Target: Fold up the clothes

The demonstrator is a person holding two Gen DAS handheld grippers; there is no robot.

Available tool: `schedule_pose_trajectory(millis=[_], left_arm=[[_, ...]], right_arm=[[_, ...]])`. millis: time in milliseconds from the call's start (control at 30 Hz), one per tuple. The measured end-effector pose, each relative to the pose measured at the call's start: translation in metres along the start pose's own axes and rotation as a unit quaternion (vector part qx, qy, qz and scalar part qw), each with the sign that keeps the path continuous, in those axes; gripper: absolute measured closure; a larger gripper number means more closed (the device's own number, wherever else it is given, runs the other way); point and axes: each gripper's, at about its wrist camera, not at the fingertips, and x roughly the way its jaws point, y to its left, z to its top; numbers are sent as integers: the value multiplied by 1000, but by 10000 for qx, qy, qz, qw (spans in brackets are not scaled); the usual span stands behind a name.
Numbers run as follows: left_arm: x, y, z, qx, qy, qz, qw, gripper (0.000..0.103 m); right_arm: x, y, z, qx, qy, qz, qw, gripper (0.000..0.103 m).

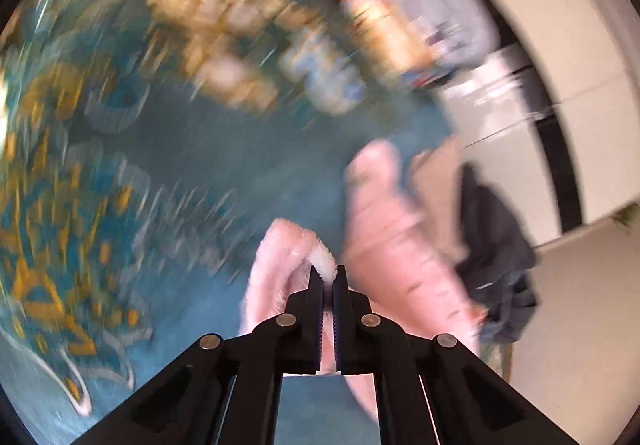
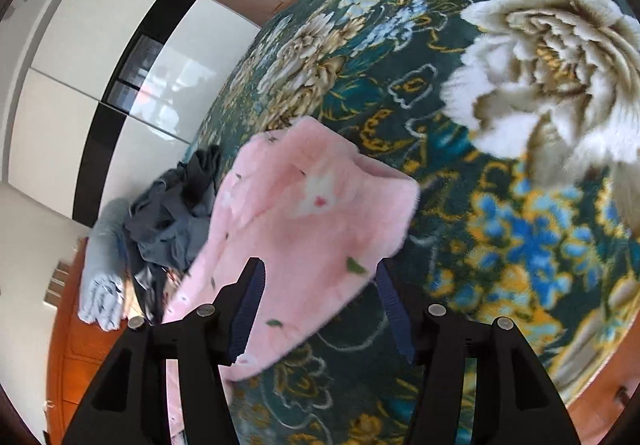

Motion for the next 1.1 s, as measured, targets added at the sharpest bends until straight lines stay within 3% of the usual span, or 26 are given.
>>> schedule_pose_trajectory(millis=[67, 133, 167, 267, 400, 500, 533, 567, 600, 633, 700, 833, 933, 1033, 1100], left_arm=[[-34, -20, 13, 402, -457, -383, 9974, 99], [-53, -21, 13, 616, -626, -420, 9952, 99], [-54, -15, 8, 723, -574, -252, 9954, 99], [-35, 31, -14, 477, -13, 366, 9982, 99], [-19, 93, -46, -338, 460, 489, 9972, 99], [-18, 98, -55, -355, 499, 488, 9969, 99], [-18, 97, -56, -348, 499, 466, 9971, 99], [-19, 94, -55, -345, 482, 439, 9973, 99], [-20, 90, -51, -326, 449, 411, 9976, 99], [-19, 85, -46, -279, 413, 401, 9980, 99], [-26, 70, -30, -175, 264, 296, 9991, 99], [-68, 40, -5, 9, -334, -453, 9984, 99], [-90, 39, -13, 298, -601, -384, 9970, 99], [-82, 78, -36, 191, -237, 80, 9995, 99], [-68, 115, -54, -154, 158, 392, 9990, 99]], right_arm=[[2, 15, 5, -91, -58, 114, 9999, 44], [8, 20, 6, -35, -55, 52, 10000, 41], [12, 20, 6, 41, -35, -18, 10000, 36], [27, 15, 4, 301, 97, -287, 9991, 36], [48, 8, 1, 573, 207, -648, 9960, 36], [52, 6, 4, 736, 209, -831, 9936, 36], [52, 6, 5, 777, 217, -884, 9928, 46], [52, 6, 6, 767, 231, -943, 9923, 74], [51, 6, 8, 757, 246, -1002, 9918, 88], [50, 6, 9, 744, 263, -1036, 9915, 94], [44, 13, 13, 630, 270, -805, 9944, 95], [-8, 50, 29, -56, -355, 367, 9987, 95], [-49, 65, 30, -653, -749, 934, 9907, 96], [-57, 34, 18, -704, -592, 588, 9940, 96], [-45, -8, 6, -390, -213, 45, 9990, 95]])
